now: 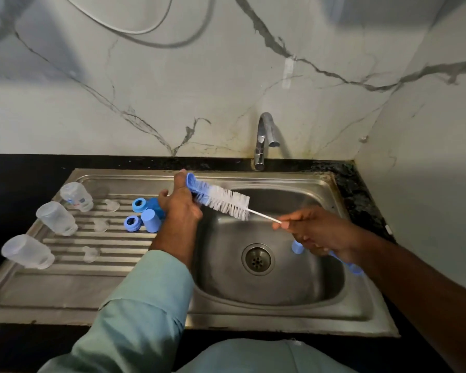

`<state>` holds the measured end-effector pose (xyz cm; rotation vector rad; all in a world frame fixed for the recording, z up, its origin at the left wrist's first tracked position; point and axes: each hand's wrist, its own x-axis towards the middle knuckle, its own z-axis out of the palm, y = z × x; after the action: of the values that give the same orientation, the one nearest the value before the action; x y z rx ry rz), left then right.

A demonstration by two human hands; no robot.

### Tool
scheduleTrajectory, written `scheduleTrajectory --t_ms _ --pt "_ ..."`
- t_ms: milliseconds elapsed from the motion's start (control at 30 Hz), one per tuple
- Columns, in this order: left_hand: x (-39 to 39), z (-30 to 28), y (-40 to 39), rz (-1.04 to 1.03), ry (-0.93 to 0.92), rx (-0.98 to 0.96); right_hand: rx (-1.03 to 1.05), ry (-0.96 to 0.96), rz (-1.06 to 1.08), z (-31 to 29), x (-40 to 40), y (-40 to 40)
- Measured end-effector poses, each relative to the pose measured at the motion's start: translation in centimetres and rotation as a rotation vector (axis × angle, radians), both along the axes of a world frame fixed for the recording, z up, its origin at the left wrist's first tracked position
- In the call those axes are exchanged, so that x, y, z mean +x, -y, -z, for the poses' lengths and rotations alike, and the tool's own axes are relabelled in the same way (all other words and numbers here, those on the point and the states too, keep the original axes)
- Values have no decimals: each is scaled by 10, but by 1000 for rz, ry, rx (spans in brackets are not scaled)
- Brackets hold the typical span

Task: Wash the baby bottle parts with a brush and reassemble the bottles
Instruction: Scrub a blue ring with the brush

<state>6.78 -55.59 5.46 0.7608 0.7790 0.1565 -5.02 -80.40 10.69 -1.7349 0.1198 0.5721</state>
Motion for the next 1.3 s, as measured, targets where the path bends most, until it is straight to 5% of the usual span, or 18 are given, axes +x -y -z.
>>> scheduleTrajectory --t_ms 33,133,200,433,600,833,967,1133,1300 --pt "-2 3 2 -6 -19 32 -96 47 -45 0 -1 5" --pt "1 11 -14 -113 -54 131 -1097 677 -345 8 -1 38" --pt "8 12 -35 -153 13 68 -1378 900 -280 18 -6 72" --pt "-2 4 10 369 70 -105 -885 989 -21 39 -20 28" --pt "-25 0 39 431 184 -58 -375 575 125 55 -20 -16" --pt "-29 -10 36 270 301 -108 -420 600 82 58 -19 -14" --pt "-49 -5 63 467 252 -37 -350 570 88 48 -12 -28" --pt "-41 -12 53 311 250 -31 -160 291 215 50 -19 -40" --pt "-54 -5 66 389 248 -22 -125 339 248 41 -18 -50"
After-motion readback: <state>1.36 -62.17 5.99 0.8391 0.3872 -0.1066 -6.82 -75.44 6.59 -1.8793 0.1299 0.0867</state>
